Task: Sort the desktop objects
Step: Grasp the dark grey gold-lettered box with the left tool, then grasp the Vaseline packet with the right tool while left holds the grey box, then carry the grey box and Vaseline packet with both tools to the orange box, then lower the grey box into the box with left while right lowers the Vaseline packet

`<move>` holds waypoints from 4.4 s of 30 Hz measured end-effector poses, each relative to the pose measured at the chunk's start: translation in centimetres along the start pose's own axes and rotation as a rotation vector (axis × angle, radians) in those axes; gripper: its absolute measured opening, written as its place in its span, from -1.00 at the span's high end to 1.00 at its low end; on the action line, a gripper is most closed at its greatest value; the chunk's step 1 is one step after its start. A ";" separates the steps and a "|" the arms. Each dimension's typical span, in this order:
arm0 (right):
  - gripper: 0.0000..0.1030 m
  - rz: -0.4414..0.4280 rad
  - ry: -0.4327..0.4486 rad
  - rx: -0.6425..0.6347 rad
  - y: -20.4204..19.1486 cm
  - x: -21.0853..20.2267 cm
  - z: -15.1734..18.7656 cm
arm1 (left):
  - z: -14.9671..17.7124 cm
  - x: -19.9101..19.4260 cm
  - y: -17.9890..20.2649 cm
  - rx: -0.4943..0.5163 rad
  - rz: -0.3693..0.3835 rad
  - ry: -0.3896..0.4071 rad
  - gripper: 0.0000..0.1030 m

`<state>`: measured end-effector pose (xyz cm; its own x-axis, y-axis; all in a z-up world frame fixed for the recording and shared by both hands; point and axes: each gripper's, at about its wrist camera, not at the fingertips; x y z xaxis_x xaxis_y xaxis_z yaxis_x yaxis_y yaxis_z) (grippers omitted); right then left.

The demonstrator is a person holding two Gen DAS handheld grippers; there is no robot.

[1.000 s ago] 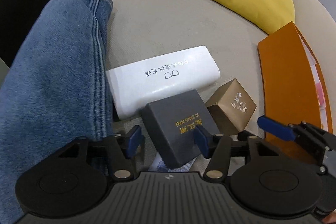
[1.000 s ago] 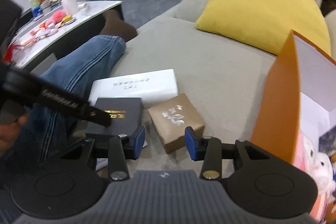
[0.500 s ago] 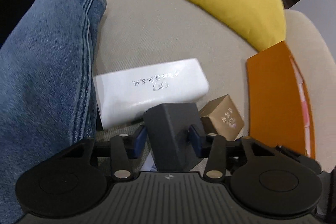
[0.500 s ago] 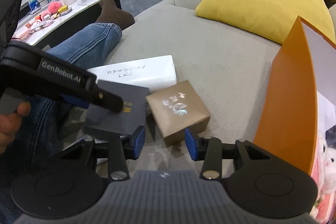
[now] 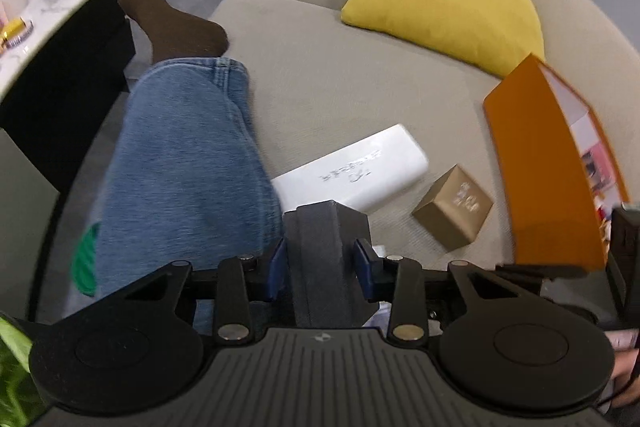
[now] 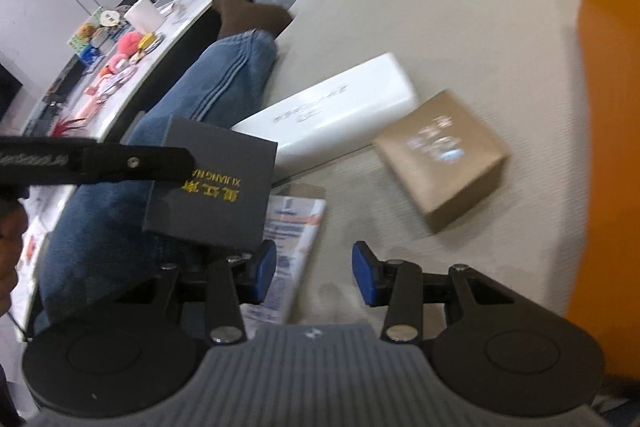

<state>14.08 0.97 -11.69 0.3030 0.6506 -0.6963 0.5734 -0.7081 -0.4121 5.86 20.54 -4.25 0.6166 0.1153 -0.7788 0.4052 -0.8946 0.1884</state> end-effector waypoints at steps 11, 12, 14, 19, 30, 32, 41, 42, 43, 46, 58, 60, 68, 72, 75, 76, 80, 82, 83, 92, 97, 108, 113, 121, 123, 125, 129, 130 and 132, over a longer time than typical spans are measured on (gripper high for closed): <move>0.12 0.004 -0.068 -0.027 -1.5 4.7 -0.2 | 0.7 3.5 -0.9 0.001 0.000 -0.047 0.19; 0.15 0.004 -0.066 -0.028 -1.5 4.9 -0.1 | 0.7 3.8 -0.9 0.001 0.004 -0.052 0.19; 0.28 0.012 -0.053 -0.033 -1.6 5.0 -0.1 | 0.7 4.2 -0.6 0.007 0.007 -0.059 0.18; 0.72 -0.009 -0.025 0.022 -1.2 4.2 -0.3 | 1.0 4.7 -0.3 -0.012 0.008 -0.052 0.21; 0.82 0.057 0.164 -0.062 -1.7 -3.8 -0.9 | 1.3 3.1 0.7 -0.026 0.042 -0.045 0.23; 0.82 0.071 0.184 -0.091 -1.9 -4.9 -1.0 | 1.5 3.2 1.5 -0.017 0.055 -0.046 0.23; 0.80 0.067 0.140 -0.127 -1.9 -6.6 1.3 | 3.0 4.5 4.0 -0.002 0.067 -0.070 0.28; 0.79 0.062 0.140 -0.125 -1.8 -6.7 1.6 | 3.1 4.4 4.1 -0.003 0.065 -0.065 0.28; 0.77 0.056 0.144 -0.130 -1.8 -6.6 1.7 | 3.2 4.3 4.1 -0.005 0.065 -0.062 0.28; 0.69 0.060 0.134 -0.145 -1.9 -6.1 1.8 | 3.3 4.0 3.8 -0.015 0.067 -0.063 0.28; 0.77 0.085 0.147 -0.165 -2.4 -6.7 1.6 | 3.3 2.5 3.4 -0.044 0.071 -0.029 0.28; 0.78 0.082 0.170 -0.165 -2.5 -7.8 1.5 | 2.9 1.2 3.8 -0.036 0.080 0.000 0.28; 0.78 0.058 0.359 -0.120 -2.0 -16.2 -0.2 | -0.7 -4.4 8.1 0.025 0.188 0.129 0.28; 0.78 0.085 0.493 -0.110 -1.0 -21.2 -1.4 | -3.5 -6.2 11.8 0.078 0.263 0.186 0.28; 0.78 0.144 0.564 -0.118 0.3 -23.8 -2.1 | -5.0 -6.3 15.1 0.123 0.296 0.214 0.28; 0.78 0.170 0.579 -0.115 0.9 -24.3 -2.4 | -5.5 -6.0 16.3 0.139 0.304 0.221 0.28; 0.78 0.263 0.623 -0.081 4.4 -25.3 -3.3 | -7.2 -3.5 21.1 0.180 0.324 0.197 0.28; 0.78 0.302 0.626 -0.037 6.8 -25.3 -3.8 | -7.7 -1.9 23.4 0.208 0.331 0.181 0.28; 0.78 0.315 0.625 -0.016 8.0 -25.1 -4.0 | -7.9 -1.1 24.3 0.216 0.338 0.168 0.28; 0.78 0.376 0.583 0.133 17.0 -22.3 -5.1 | -8.7 7.9 30.6 0.255 0.320 0.022 0.28; 0.78 0.379 0.528 0.158 19.7 -20.7 -4.7 | -8.0 11.5 31.9 0.294 0.284 -0.045 0.28; 0.77 0.451 0.441 0.145 21.3 -18.8 -4.4 | -7.2 15.3 33.7 0.292 0.260 -0.083 0.28; 0.76 0.490 0.415 0.114 21.2 -18.2 -4.3 | -6.6 16.5 34.4 0.276 0.243 -0.089 0.28; 0.68 0.504 0.420 0.115 21.9 -18.0 -4.0 | -5.7 17.9 34.2 0.192 0.219 -0.113 0.28; 0.68 0.497 0.422 0.121 22.0 -18.2 -3.9 | -5.6 17.7 34.1 0.183 0.216 -0.112 0.28; 0.67 0.492 0.420 0.119 21.9 -18.3 -3.8 | -5.6 17.7 33.9 0.165 0.219 -0.120 0.28; 0.66 0.485 0.423 0.115 21.6 -18.7 -3.5 | -6.0 17.7 33.5 0.135 0.234 -0.150 0.25; 0.66 0.483 0.426 0.113 21.5 -18.8 -3.6 | -6.1 17.7 33.3 0.125 0.240 -0.160 0.24; 0.66 0.478 0.430 0.116 21.5 -19.1 -3.7 | -6.4 17.5 32.9 0.108 0.249 -0.175 0.22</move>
<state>23.45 -25.68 -5.14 0.7954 0.2913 -0.5315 0.2213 -0.9560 -0.1928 34.25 -4.11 -7.85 0.5585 -0.1807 -0.8096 0.1768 -0.9276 0.3290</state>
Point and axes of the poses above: each gripper's, at about its wrist camera, not at the fingertips, and x roughly the way its jaws point, y to its right, z to its underside, and after that the axes turned 10 degrees about y, right-handed
